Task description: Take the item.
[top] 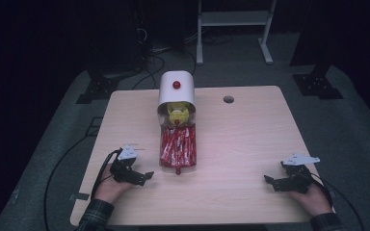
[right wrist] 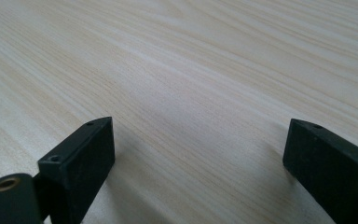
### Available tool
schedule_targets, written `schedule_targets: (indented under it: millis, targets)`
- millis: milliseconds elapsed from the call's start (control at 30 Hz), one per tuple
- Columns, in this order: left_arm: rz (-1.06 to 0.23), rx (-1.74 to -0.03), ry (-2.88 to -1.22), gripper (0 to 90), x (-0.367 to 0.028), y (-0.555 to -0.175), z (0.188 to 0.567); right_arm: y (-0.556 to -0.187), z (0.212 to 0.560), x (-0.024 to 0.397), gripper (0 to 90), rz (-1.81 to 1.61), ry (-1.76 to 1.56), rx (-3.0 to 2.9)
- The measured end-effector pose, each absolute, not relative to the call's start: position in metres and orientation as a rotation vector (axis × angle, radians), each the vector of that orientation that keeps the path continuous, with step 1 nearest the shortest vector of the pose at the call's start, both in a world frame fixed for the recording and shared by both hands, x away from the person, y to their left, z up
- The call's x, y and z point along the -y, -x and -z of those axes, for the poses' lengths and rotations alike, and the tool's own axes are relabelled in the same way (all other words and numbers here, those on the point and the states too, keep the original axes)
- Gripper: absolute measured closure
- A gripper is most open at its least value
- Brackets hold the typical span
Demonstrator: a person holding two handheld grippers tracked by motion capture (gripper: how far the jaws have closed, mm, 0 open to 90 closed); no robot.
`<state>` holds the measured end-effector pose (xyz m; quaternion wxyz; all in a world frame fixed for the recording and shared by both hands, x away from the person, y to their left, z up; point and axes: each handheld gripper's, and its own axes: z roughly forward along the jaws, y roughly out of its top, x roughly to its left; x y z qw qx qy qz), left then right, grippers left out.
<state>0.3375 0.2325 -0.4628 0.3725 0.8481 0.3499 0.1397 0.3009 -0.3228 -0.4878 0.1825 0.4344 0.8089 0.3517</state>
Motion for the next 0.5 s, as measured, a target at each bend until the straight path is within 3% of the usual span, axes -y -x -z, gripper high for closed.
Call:
schedule_targets:
  millis: [500]
  targets:
    - [-0.348,-0.885,-2.105,0.0,-0.23,-0.338,0.446,-0.301,0.488,0.323,7.8,-0.993,-1.226,-2.283]
